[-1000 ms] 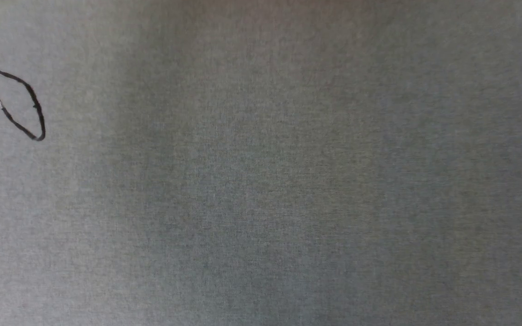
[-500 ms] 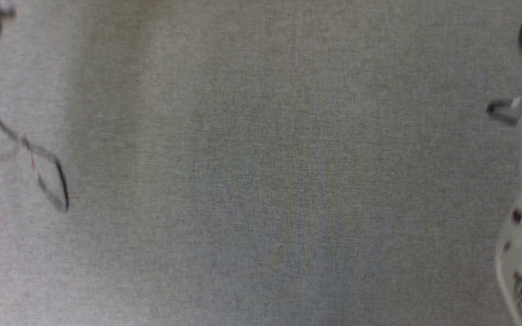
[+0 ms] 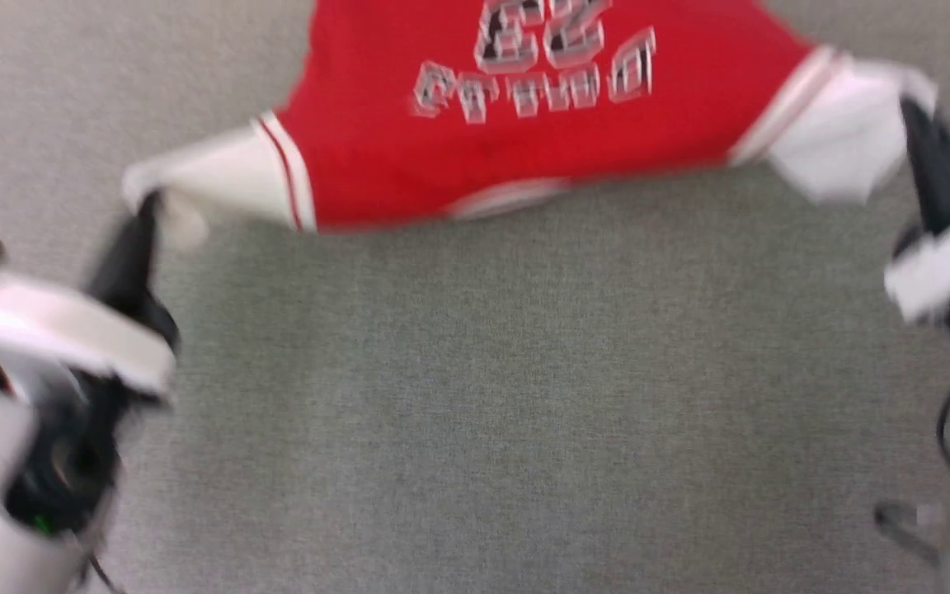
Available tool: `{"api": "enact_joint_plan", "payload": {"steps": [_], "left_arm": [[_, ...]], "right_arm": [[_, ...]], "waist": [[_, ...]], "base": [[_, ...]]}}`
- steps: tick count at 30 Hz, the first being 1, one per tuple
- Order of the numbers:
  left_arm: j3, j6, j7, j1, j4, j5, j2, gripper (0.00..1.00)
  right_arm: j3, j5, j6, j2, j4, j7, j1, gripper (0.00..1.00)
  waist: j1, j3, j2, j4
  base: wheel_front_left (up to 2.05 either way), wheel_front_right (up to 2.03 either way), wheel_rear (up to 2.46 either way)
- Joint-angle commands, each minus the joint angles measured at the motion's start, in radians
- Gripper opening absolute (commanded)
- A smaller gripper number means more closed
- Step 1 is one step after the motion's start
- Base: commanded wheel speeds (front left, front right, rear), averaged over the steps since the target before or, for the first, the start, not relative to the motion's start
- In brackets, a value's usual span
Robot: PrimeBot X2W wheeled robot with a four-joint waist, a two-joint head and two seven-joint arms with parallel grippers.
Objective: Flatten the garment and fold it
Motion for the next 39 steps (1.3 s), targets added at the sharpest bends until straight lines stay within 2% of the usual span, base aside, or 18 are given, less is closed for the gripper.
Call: {"api": "enact_joint_plan", "payload": {"steps": [1, 7, 14, 21, 29, 34, 39], "left_arm": [[-0.009, 0.012, -0.014, 0.043, -0.013, 0.011, -0.003, 0.0], [-0.061, 0.069, -0.055, 0.235, -0.07, 0.037, -0.009, 0.0], [-0.06, 0.097, -0.065, 0.41, -0.153, 0.006, 0.029, 0.0], [-0.085, 0.099, -0.027, 0.549, -0.232, -0.027, 0.084, 0.0], [-0.08, 0.1, -0.036, 0.715, -0.335, -0.063, 0.141, 0.0], [-0.071, 0.099, -0.047, 0.753, -0.366, -0.074, 0.151, 0.0], [-0.075, 0.083, -0.047, 0.717, -0.362, -0.066, 0.134, 0.0]], "right_arm": [[-0.01, 0.022, -0.001, -0.001, -0.016, -0.007, 0.044, 0.0], [-0.051, 0.108, -0.001, -0.001, -0.048, -0.047, 0.271, 0.0], [-0.072, 0.205, -0.001, -0.001, -0.069, -0.069, 0.494, 0.0], [-0.075, 0.256, -0.001, -0.001, -0.087, -0.069, 0.637, 0.0], [-0.093, 0.305, -0.001, -0.001, -0.135, -0.053, 0.771, 0.0], [-0.089, 0.322, -0.001, -0.001, -0.134, -0.051, 0.82, 0.0], [-0.065, 0.311, -0.001, -0.001, -0.111, -0.06, 0.815, 0.0]], "waist": [[0.0004, -0.078, 0.0, 0.005], [0.0004, -0.158, 0.0, 0.012], [0.0004, -0.247, 0.0, 0.013], [0.0004, -0.33, 0.0, 0.003], [0.0004, -0.398, 0.0, -0.015], [0.0004, -0.399, 0.0, -0.019], [0.0004, -0.375, 0.0, -0.019]], "base": [[0.0, 0.0, 0.0], [0.0, 0.0, 0.0], [0.0, 0.0, 0.0], [0.0, 0.0, 0.0], [0.0, 0.0, 0.0], [0.0, 0.0, 0.0], [0.0, 0.0, 0.0]]}}
